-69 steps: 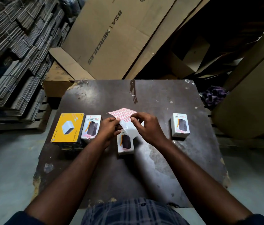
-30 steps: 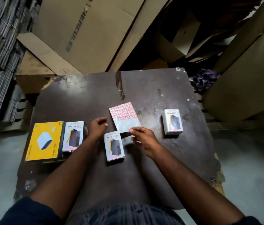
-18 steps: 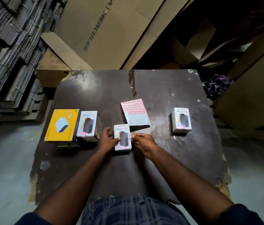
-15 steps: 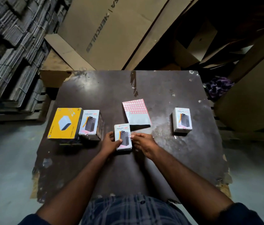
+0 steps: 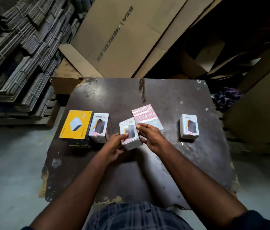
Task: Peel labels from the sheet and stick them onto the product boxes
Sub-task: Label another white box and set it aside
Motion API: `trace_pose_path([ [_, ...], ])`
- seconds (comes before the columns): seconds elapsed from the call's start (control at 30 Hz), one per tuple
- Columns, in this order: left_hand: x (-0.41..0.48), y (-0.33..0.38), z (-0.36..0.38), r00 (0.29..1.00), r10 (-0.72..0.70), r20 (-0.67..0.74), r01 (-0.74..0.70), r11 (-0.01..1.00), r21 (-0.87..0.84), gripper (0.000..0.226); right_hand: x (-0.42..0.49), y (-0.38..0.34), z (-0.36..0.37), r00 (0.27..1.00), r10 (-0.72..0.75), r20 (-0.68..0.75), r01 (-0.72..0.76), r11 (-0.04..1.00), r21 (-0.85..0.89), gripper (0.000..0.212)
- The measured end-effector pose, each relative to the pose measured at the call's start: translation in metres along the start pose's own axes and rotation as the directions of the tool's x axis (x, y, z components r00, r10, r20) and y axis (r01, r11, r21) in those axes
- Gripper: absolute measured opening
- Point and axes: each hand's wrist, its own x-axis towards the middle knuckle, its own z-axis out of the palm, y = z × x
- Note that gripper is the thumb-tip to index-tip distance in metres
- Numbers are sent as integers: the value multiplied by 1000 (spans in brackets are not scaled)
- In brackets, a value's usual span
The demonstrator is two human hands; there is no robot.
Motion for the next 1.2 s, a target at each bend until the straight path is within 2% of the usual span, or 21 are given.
trace_pose_path([
  [0.1, -8, 13, 3, 999, -21, 27, 23, 998, -66, 17, -6, -18, 9, 998, -62, -6, 62, 998, 5, 16],
  [0.27, -12, 40, 7, 989, 114, -97, -130, 977, -169, 38, -22, -45, 16, 986, -167, 5, 166, 978, -129, 5],
  [0.4, -20, 65, 12, 970, 182, -161, -213, 956, -202, 38, -31, -48, 22, 977, -209, 37, 211, 972, -99, 7],
  [0.5, -26, 75, 18, 952, 226, -208, -265, 946, -189, 36, -32, -44, 27, 981, -189, 37, 191, 980, -54, 3],
  [0.63, -28, 79, 24, 941, 249, -227, -292, 939, -181, 68, -34, -41, 33, 979, -197, 49, 199, 979, -40, 6],
  [0.73, -32, 79, 29, 927, 268, -262, -316, 935, -163, 80, -34, -39, 35, 974, -224, 21, 225, 974, -36, 11],
  [0.83, -33, 79, 32, 904, 306, -299, -356, 926, -128, 81, -35, -39, 37, 975, -221, 1, 221, 975, -24, 19],
  [0.97, -33, 77, 35, 869, 363, -335, -403, 914, -55, 75, -34, -40, 40, 986, -166, -15, 166, 986, 13, 17],
  [1.2, -39, 77, 36, 815, 486, -316, -486, 870, 84, 67, -28, -43, 41, 990, -136, -26, 138, 988, 71, 16],
])
